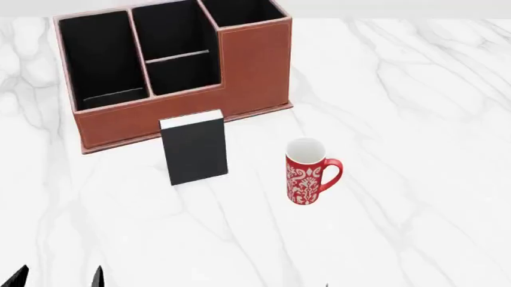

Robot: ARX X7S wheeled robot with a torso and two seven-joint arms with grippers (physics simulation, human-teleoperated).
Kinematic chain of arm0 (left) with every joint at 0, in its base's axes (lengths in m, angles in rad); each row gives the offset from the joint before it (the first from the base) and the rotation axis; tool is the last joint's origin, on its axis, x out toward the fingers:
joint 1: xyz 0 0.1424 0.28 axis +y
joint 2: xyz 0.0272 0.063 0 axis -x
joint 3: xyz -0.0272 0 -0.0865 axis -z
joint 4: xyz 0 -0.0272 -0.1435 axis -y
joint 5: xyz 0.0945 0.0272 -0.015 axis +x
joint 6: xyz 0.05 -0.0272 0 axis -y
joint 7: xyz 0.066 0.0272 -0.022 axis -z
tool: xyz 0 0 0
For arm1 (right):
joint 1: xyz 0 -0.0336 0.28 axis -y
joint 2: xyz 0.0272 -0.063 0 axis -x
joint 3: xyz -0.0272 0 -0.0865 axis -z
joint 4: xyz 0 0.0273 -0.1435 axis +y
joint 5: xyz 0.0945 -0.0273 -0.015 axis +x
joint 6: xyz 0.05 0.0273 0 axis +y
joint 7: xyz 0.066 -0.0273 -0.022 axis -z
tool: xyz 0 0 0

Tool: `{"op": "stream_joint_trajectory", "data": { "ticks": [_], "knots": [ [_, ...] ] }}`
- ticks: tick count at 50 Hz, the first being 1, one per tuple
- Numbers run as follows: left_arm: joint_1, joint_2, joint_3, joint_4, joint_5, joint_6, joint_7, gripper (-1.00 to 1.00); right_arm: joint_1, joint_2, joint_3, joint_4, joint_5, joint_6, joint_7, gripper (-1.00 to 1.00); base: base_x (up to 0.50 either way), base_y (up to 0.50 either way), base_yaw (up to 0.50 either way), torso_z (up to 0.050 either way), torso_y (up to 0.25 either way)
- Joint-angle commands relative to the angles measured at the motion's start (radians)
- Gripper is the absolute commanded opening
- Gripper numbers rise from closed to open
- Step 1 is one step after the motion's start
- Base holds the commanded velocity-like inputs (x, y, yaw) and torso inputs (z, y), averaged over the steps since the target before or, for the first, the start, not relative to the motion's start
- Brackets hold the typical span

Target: Pick up the book and place it in the front compartment of the caddy.

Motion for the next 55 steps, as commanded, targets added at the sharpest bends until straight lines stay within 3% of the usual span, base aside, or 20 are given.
{"op": "stream_joint_trajectory", "data": {
  "ticks": [1, 6, 11, 15, 21, 33, 35, 45, 55],
  "knots": [
    [-0.135, -0.04, -0.005, 0.268, -0.095, -0.307, -0.046, 1.0, 0.012, 0.063, 0.118, -0.399, 0.091, 0.236, 0.064, 1.0, 0.0, 0.0, 0.0, 0.0, 0.0],
    [-0.229, -0.03, -0.014, 0.299, -0.127, -0.357, -0.069, 1.0, 0.032, 0.067, 0.271, -0.574, 0.225, 0.353, 0.108, 1.0, 0.0, 0.0, 0.0, 0.0, 0.0],
    [-0.212, -0.048, -0.02, 0.335, -0.146, -0.351, -0.059, 1.0, -0.035, 0.091, 0.366, -0.64, 0.224, 0.328, 0.126, 1.0, 0.07, 0.0, 0.0, 0.0, 0.0],
    [-0.244, -0.058, 0.006, 0.351, -0.113, -0.362, -0.081, 1.0, -0.058, 0.08, 0.525, -0.658, 0.39, 0.283, 0.12, 1.0, 0.4, 0.0, 0.0, 0.0, 0.0],
    [-0.302, -0.063, 0.01, 0.372, -0.113, -0.409, -0.108, 1.0, -0.062, 0.118, 0.619, -0.724, 0.494, 0.317, 0.158, 1.0, 0.5, 0.0, 0.0, 0.0, 0.0],
    [-0.409, -0.071, -0.074, 0.258, -0.157, -0.395, -0.121, 1.0, -0.026, 0.152, 0.59, -0.717, 0.497, 0.314, 0.209, 1.0, 0.17, 0.0, 0.0, 0.0, 0.0],
    [-0.409, -0.078, -0.058, 0.25, -0.103, -0.342, -0.14, 1.0, -0.013, 0.156, 0.581, -0.706, 0.514, 0.325, 0.213, 1.0, 0.5, 0.0, 0.0, 0.0, 0.0],
    [-0.396, -0.084, -0.076, 0.253, -0.154, -0.358, -0.125, 1.0, -0.022, 0.159, 0.531, -0.684, 0.452, 0.285, 0.204, 1.0, 0.5, 0.0, 0.0, 0.0, 0.0],
    [-0.386, -0.097, -0.074, 0.259, -0.18, -0.35, -0.124, 1.0, -0.051, 0.152, 0.566, -0.691, 0.469, 0.243, 0.209, 1.0, 0.5, 0.0, 0.0, 0.0, 0.002]
  ]
}}
